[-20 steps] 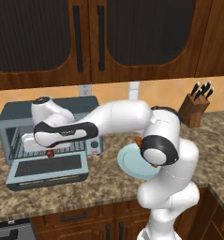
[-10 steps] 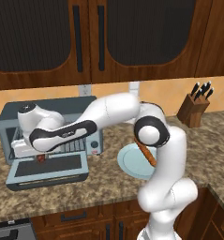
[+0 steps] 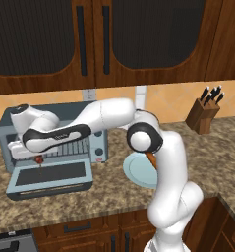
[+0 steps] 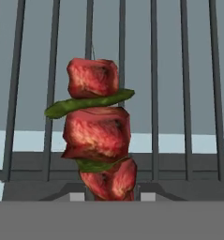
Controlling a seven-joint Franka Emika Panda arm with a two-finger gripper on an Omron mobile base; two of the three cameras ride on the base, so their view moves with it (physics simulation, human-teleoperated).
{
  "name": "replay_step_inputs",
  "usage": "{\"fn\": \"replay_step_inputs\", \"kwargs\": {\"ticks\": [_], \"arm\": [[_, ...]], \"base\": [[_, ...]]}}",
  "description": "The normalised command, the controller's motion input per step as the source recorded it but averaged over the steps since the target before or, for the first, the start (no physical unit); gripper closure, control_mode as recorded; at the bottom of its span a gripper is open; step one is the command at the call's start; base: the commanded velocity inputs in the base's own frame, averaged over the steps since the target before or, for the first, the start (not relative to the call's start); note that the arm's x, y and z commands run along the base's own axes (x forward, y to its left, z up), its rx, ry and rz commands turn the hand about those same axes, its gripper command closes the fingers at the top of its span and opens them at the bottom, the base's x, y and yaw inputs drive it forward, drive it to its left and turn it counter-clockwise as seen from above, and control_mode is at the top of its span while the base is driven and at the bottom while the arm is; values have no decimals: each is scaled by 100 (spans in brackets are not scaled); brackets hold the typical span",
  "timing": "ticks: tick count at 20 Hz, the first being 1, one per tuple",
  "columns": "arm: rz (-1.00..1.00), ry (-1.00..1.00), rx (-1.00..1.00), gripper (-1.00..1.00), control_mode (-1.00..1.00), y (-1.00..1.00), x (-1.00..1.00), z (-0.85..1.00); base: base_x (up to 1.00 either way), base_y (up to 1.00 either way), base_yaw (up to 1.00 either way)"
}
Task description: Pick up the kebab skewer and baguette bread, and place them inside the toaster oven. Close the toaster oven door and start by setting the timer.
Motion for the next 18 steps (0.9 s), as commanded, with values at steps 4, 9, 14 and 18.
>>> {"fn": "replay_step_inputs", "kwargs": {"ticks": [4,9,14,18], "arm": [[0,-5,0,100,-100,0,2,0],[-2,-7,0,100,-100,0,17,0],[-3,-2,0,100,-100,0,10,-12],[-1,0,0,100,-100,0,3,-19]], "base": [[0,0,0],[0,0,0],[0,0,0],[0,0,0]]}}
